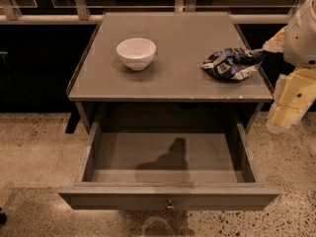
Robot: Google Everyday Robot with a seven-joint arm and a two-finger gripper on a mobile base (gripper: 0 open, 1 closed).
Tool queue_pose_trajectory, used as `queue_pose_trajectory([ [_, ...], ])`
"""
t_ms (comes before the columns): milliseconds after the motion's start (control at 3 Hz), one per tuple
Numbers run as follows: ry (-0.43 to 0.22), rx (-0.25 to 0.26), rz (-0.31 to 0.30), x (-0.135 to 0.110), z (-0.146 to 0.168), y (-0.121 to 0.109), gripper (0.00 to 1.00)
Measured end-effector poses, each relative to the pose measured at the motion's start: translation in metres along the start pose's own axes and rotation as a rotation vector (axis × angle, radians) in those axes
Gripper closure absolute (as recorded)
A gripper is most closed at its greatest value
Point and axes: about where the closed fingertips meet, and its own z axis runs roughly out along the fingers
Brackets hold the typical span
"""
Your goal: Place blue chip bag into top drawer
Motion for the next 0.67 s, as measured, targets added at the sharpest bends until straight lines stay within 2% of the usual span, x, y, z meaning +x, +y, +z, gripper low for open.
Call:
queue_pose_trajectory([
  [333, -0.001, 0.002, 0.0, 0.0, 0.0, -0.001, 0.0],
  [667, -0.045, 0.045, 0.003, 0.008, 0.004, -0.035, 0.0],
])
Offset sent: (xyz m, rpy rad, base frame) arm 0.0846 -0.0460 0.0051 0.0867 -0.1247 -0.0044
